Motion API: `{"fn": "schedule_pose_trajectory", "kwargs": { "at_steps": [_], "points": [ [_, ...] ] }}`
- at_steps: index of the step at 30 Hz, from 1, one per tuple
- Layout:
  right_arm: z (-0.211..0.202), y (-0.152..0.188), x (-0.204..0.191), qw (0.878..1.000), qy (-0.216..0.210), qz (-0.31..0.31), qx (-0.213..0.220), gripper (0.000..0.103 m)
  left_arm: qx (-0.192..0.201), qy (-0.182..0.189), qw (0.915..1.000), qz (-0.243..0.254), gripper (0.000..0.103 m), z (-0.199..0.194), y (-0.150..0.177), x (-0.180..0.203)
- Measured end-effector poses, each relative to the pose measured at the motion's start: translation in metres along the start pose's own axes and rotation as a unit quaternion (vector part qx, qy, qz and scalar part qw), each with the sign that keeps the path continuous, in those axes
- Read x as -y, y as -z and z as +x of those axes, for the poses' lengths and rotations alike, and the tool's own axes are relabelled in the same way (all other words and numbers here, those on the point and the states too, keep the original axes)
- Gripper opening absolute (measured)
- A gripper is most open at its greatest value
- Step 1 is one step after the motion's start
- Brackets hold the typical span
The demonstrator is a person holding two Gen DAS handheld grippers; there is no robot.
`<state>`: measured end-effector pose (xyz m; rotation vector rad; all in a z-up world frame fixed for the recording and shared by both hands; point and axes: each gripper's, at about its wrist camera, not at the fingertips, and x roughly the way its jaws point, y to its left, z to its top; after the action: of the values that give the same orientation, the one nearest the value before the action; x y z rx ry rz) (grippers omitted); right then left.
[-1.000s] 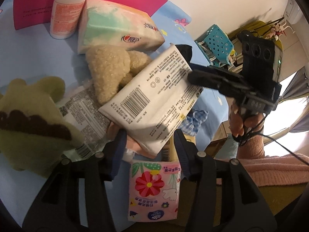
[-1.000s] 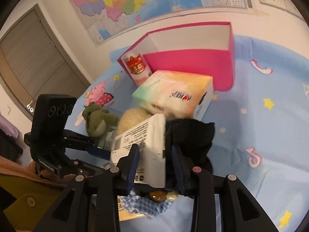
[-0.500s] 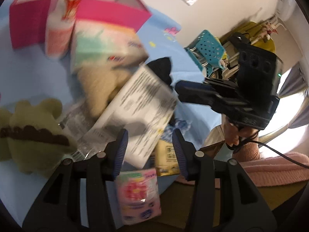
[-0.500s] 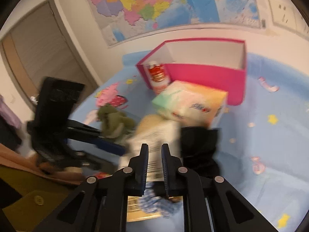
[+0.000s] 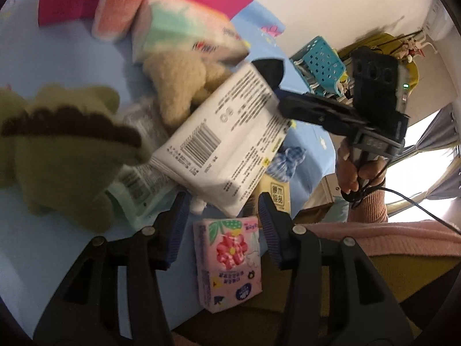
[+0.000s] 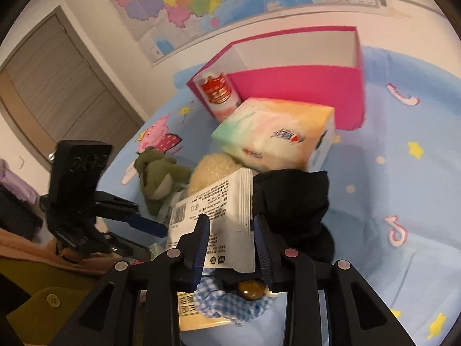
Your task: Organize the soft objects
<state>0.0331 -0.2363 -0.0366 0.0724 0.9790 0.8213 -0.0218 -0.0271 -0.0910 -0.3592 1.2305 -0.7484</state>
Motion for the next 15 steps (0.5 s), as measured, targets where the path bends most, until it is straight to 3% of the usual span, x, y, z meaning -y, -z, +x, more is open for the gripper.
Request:
{"fn": "schedule_pose_trajectory", "kwargs": {
  "at_steps": [9,13,15],
  "points": [
    [-0.002,-0.001,-0.024,0.998,-0.039,-0.043,0.006,0.033,0.029,-0.014,0.9995,0.006,0.051,-0.002,-0.002,0.002],
    [0.002,-0.003,-0.022,0.999,-0.029,-0.038,0.003,0.033,0.040,-0.027,0.9988,0.012,0.048,-0.008,0.000,0.007],
    [0.002,-0.004,-0.021,0.999,-0.025,-0.035,0.005,0.022,0.047,-0.036,0.9980,0.019,0.048,-0.013,0.000,0.013]
  ]
}}
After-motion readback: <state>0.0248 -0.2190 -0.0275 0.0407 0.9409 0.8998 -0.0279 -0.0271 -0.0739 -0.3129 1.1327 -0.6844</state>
